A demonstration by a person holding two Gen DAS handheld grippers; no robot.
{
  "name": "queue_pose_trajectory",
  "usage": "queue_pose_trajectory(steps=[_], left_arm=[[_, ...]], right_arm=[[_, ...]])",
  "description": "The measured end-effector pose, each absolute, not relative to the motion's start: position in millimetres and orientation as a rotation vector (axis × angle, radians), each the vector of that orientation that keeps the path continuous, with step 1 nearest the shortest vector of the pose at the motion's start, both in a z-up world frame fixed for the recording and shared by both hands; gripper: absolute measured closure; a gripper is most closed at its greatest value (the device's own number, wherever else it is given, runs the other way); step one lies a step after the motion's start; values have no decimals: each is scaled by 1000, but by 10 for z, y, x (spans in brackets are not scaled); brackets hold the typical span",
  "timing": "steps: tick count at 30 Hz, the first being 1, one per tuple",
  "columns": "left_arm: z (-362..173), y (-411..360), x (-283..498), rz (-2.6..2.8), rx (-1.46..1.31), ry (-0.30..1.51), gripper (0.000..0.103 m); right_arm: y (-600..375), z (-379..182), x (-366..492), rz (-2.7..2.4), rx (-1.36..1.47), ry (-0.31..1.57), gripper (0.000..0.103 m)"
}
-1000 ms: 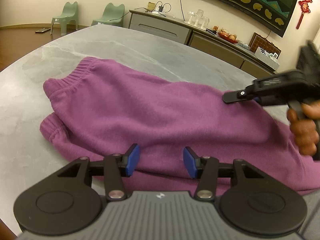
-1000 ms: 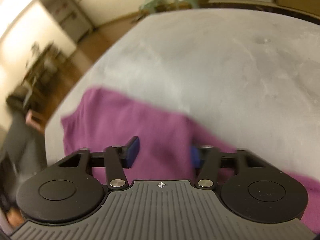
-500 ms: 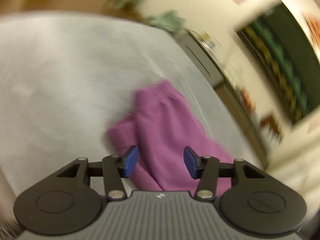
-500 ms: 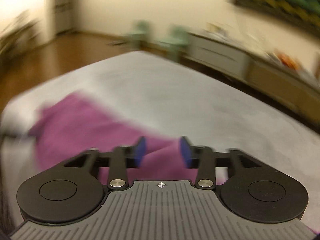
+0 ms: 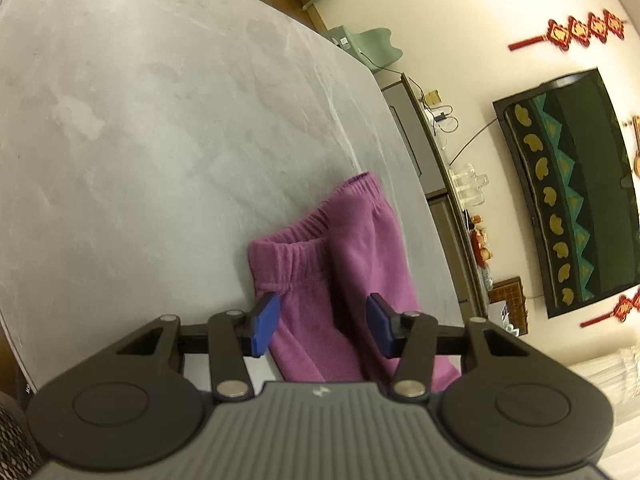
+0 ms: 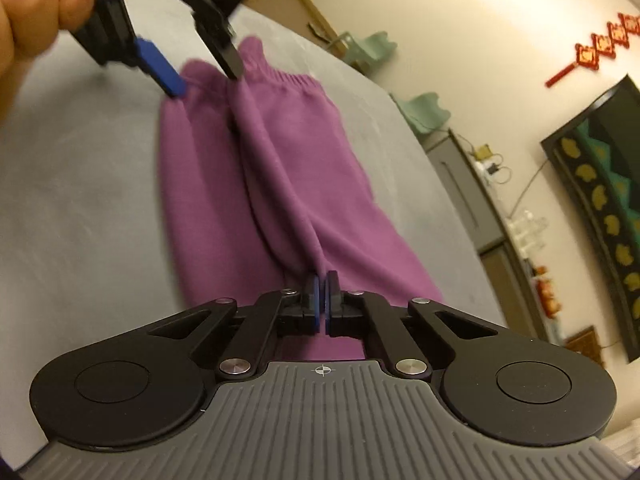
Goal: Fold clothes
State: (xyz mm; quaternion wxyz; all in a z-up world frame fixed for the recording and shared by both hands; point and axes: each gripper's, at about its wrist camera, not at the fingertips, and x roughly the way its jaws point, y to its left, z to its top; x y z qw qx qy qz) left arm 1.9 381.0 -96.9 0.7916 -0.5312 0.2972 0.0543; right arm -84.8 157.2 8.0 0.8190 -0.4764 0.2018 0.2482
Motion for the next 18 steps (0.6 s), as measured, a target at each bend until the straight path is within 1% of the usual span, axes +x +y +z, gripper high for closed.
queue_pose_trajectory(steps=[3,5,10,12,18], left_arm=[[-938,3848,-11,141,-1147,618,53],[-873,3845,-19,171,-1112,595,46],[-608,3729,-150,143,-1010,477,46],[-494,3650,-193,112,-939,436,46],[-562,3335,124,69,-769,610,46]], right_arm=[[1362,157,-957,517,-1009,416,103],[1253,203,-1099,545,-997,408,103],[1206,96,-1405,631,-1009,392,103],[1285,80,-1401,664,-989,393,103],[1288,66,-1187,599,-953,419,103]])
